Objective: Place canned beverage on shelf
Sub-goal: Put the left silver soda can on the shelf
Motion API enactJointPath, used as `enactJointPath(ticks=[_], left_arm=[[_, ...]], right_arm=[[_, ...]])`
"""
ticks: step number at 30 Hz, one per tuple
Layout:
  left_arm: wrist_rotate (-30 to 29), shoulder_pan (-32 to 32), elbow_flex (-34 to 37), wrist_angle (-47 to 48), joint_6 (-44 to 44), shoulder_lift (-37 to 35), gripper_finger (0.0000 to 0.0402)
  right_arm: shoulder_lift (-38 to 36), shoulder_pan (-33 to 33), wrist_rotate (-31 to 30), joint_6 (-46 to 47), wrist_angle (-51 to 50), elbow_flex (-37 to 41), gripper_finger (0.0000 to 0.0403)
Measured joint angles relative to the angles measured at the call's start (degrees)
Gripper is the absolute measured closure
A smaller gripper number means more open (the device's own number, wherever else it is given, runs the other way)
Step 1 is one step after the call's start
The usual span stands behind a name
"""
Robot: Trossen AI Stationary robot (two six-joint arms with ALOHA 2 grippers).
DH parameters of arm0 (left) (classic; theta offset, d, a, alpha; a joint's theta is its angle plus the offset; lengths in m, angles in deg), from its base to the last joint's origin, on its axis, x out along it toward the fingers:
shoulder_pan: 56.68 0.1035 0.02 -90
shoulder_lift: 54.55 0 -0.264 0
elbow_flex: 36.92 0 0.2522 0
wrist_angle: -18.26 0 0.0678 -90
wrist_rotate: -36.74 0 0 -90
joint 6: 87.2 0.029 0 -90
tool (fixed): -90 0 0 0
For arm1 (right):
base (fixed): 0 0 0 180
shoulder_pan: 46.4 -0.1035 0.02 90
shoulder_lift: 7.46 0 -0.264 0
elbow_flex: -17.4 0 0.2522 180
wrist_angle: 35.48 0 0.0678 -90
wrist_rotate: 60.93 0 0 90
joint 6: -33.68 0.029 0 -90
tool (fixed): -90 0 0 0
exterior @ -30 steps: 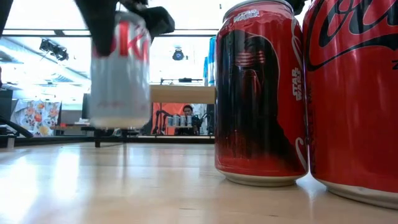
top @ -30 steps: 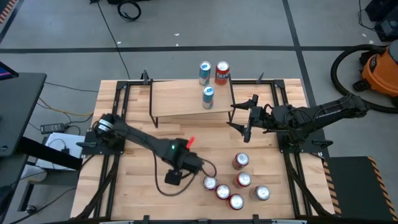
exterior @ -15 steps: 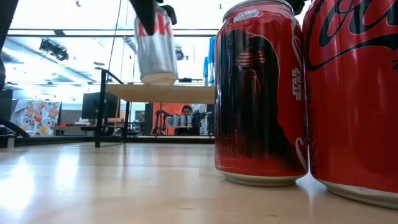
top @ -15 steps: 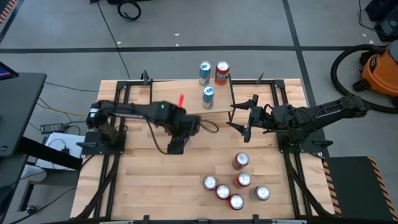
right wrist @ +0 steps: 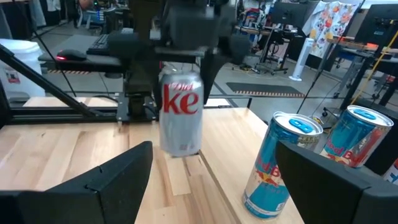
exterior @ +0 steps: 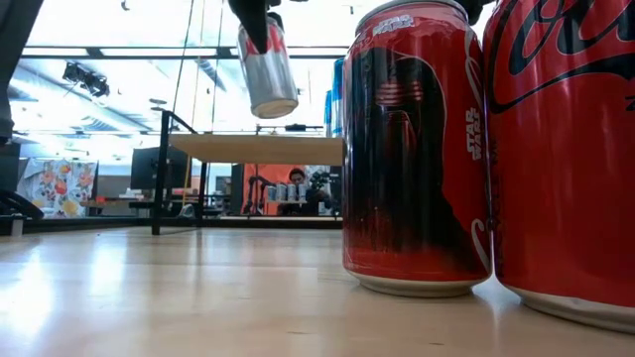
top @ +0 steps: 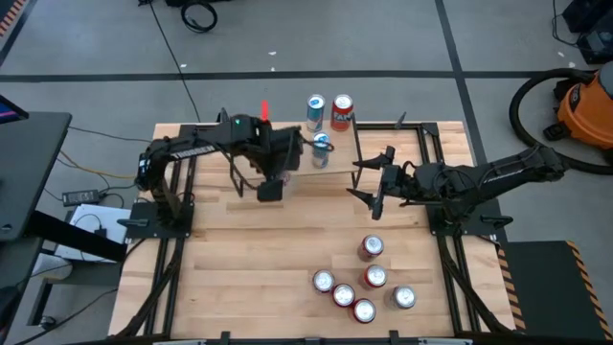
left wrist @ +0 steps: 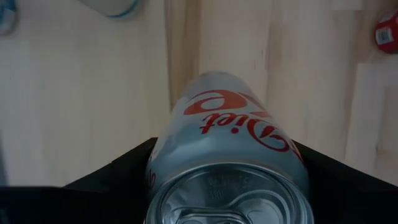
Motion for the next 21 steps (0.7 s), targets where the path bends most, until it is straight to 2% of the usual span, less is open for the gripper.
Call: enactJointPath(ticks=[13,21], left_arm=[[-0.70,9.77,-11.65,4.65,11.51,7.76,0.0099],[-1.61,16.05,-13.42,2.72,14.89,9.32,0.0099]], right_arm=[[0.87,2.71,0.00,-0.11,0.39,0.00,0.0053],[0.87,2.73,0.00,-0.22,-0.02,0.00,0.0053]])
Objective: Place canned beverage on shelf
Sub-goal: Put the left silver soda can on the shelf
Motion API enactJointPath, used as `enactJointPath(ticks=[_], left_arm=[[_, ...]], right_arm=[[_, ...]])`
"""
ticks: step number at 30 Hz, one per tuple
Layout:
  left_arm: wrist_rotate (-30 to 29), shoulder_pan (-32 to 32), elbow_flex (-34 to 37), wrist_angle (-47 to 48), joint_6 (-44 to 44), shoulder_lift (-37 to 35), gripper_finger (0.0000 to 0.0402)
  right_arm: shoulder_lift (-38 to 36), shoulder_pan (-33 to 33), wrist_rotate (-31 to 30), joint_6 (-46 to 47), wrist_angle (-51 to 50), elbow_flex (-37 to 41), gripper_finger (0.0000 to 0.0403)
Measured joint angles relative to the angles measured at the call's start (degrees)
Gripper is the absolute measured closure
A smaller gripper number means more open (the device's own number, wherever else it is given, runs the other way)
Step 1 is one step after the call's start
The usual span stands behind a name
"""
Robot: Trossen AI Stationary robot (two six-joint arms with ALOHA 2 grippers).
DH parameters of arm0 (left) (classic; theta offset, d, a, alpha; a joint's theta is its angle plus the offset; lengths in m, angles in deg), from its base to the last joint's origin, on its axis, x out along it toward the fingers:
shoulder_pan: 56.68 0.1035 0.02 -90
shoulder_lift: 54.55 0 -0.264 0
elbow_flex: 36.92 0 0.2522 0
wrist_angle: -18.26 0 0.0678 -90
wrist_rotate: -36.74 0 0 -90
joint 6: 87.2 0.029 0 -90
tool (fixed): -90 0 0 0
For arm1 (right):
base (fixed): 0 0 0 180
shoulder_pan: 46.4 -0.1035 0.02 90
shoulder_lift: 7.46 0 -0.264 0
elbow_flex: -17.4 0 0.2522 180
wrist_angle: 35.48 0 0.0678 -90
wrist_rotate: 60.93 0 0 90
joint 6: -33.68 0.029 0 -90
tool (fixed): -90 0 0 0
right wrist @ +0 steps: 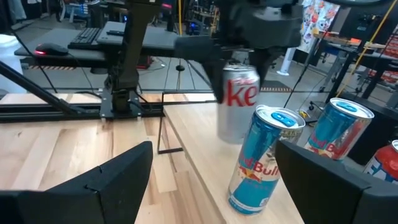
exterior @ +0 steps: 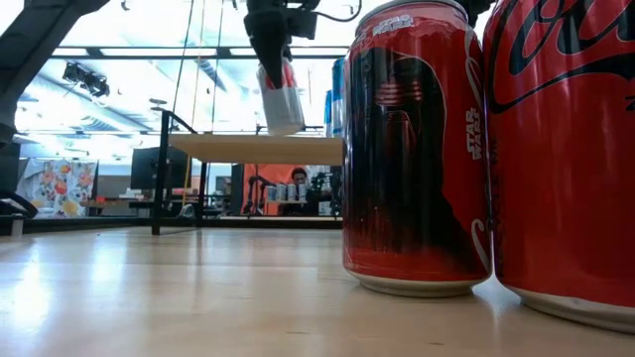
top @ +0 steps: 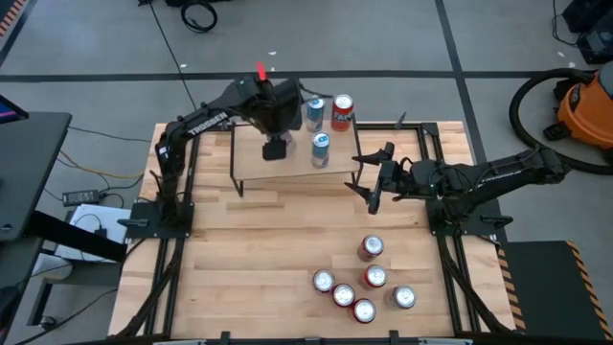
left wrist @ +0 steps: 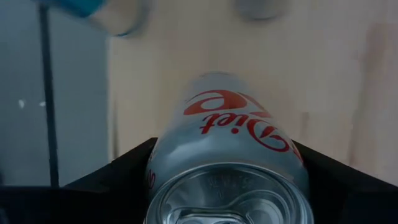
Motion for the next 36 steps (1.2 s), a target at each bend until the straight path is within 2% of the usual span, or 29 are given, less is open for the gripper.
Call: enactJointPath(ticks=[14,24,36], left_arm=[[-2.41,5.90,0.00,-6.86,6.00,0.00,0.0099],[-1.74,6.34,0.00,-1.89,4.49,0.00,0.0099],[-1.70,6.17,0.00,-3.11,5.78,1.08,0.0099]], right_arm=[[0.00,0.00,0.02,-0.92,-0.04,0.00,0.0053],[0.00,-0.18,0.04,2.17,-2.36,0.00,0.0053],[0.00,-1.75,0.04,3.10,-0.44,0.00,0.0053]])
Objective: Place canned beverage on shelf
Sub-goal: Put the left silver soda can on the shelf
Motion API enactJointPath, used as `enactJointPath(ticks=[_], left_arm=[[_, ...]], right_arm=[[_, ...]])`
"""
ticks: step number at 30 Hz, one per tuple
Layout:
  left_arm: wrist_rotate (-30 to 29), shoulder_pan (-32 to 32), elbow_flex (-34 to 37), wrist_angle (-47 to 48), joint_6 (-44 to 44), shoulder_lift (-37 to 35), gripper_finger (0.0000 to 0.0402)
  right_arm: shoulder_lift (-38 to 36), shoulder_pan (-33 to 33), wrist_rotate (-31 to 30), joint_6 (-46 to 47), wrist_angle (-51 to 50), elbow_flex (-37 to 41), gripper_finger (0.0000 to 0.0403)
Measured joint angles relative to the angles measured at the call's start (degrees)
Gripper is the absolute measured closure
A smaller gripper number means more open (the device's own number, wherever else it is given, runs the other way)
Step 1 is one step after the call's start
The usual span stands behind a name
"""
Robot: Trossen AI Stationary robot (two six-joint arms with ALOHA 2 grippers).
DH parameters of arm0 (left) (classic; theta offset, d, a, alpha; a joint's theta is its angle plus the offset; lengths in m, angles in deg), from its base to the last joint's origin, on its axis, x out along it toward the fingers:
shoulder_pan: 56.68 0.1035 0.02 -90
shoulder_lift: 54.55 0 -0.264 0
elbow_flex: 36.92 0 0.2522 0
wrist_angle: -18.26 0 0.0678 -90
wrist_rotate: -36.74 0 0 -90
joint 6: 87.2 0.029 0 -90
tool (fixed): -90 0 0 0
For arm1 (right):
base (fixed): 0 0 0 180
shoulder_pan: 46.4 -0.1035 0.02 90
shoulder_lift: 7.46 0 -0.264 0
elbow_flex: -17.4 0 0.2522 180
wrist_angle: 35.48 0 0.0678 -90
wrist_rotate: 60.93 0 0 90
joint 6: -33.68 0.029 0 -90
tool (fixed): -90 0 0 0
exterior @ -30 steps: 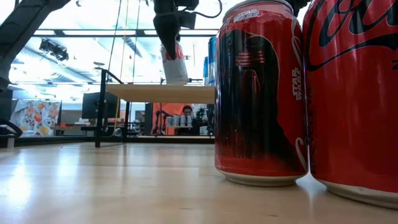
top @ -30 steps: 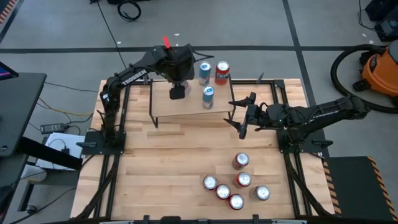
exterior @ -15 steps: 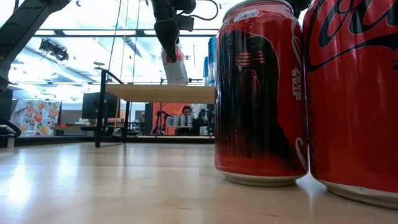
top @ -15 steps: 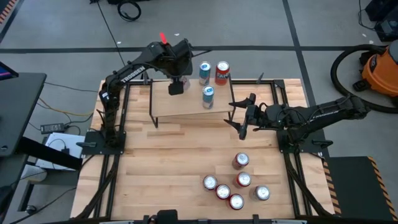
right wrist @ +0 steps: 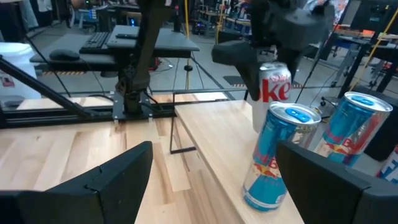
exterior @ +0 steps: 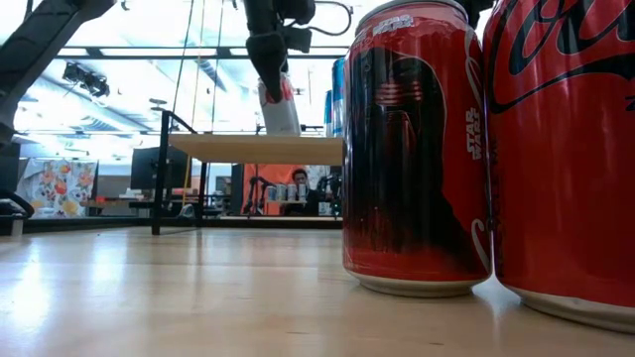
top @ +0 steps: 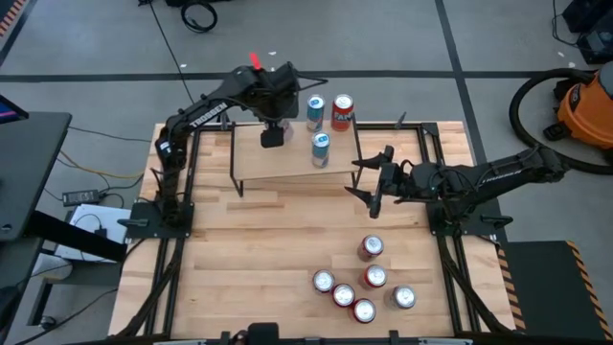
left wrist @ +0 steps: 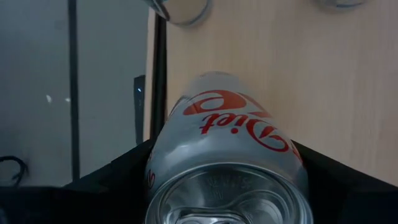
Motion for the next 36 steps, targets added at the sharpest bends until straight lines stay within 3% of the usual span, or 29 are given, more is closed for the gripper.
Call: enactJointPath(ticks=[12,21,28,36], left_arm=[[1.39,0.25,0.02,-0.05,-0.41,2.00,0.0097],[1.39,0.25,0.02,-0.30,-0.20,2.03,0.0055],[1.37,0.25,0.02,-0.92,0.01,2.03,0.0049],[-1.76,0.10,0.02,-1.32,0.26,2.03,0.0047]], right_arm=[[0.02,-0.66,-0.03,-0.24,-0.90,0.00,0.0053],[0.02,-0.66,-0.02,-0.27,-0.94,0.00,0.0053],[0.02,-0.66,-0.02,-0.04,-0.94,0.00,0.0053],[0.02,-0.66,-0.02,-0.04,-0.94,0.00,0.0053]])
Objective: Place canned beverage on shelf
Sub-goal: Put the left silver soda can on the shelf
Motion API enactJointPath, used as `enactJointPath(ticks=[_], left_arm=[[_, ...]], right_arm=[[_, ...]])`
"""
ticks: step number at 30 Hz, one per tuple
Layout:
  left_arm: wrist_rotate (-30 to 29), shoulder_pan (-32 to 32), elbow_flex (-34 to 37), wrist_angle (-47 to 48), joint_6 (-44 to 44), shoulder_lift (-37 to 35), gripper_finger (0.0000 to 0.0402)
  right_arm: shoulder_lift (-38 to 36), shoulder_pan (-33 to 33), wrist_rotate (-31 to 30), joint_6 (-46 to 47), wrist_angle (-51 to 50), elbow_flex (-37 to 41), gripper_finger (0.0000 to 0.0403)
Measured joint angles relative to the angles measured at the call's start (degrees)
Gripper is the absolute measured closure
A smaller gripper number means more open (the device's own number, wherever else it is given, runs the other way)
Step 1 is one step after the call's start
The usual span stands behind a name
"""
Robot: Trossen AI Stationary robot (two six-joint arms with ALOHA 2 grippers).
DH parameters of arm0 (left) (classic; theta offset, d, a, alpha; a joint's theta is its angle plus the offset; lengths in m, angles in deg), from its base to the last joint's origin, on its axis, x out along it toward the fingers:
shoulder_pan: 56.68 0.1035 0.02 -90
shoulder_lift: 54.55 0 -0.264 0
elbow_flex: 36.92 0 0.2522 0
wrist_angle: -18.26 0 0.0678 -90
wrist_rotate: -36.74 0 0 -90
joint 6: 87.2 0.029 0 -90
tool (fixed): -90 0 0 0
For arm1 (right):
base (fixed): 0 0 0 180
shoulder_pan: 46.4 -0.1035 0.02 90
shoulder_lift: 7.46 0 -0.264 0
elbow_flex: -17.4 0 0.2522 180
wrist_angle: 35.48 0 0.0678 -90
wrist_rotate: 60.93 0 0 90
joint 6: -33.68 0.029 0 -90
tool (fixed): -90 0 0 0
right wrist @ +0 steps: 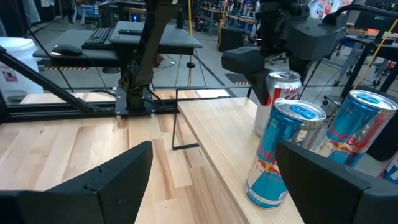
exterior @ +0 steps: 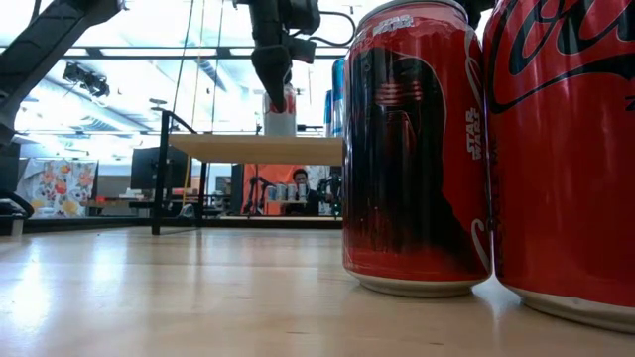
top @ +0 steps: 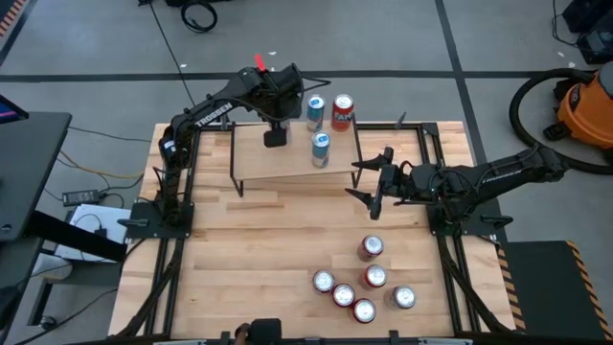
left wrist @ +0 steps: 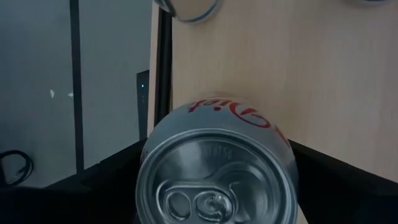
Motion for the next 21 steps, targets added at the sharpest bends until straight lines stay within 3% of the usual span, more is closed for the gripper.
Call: enactJointPath(ticks=[21], left_arm=[[1.21,-0.58,0.00,-4.96,-1.40,0.00,0.0047]], right_arm=[[0.00,0.00,0.00,0.00,0.00,0.00,0.0053]])
